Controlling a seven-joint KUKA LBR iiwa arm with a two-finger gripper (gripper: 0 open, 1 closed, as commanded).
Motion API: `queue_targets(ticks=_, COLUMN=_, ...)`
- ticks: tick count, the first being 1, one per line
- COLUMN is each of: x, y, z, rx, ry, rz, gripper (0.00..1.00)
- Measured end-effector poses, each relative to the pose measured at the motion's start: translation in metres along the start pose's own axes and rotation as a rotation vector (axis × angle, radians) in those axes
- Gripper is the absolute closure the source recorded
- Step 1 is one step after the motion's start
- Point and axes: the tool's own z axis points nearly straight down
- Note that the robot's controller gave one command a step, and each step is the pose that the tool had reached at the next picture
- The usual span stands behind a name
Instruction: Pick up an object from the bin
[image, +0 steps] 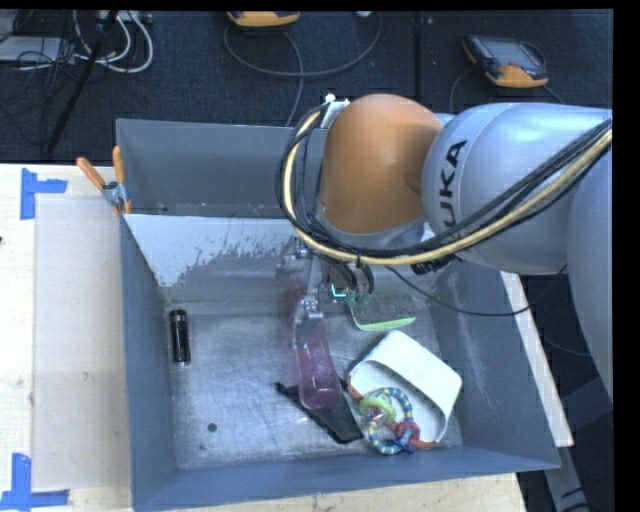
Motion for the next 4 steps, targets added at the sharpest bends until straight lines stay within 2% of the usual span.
queue_targets(ticks=1, x=-0.002, y=-0.001, z=-0.004, rx=-0.001, ry=-0.007, rz=0.003, gripper=0.00)
queue_targets(ticks=2, x=-0.009, y=-0.024, z=0.044, rx=-0.001, ry=-0.012, rz=-0.072, gripper=0.00)
queue_targets(ticks=3, x=-0.011, y=-0.056, z=0.055, rx=-0.001, ry=-0.005, rz=0.009, gripper=0.00)
queue_targets(ticks=4, x=0.061, y=-0.039, z=0.051, rx=-0.001, ry=-0.006, rz=0.083, gripper=0.00)
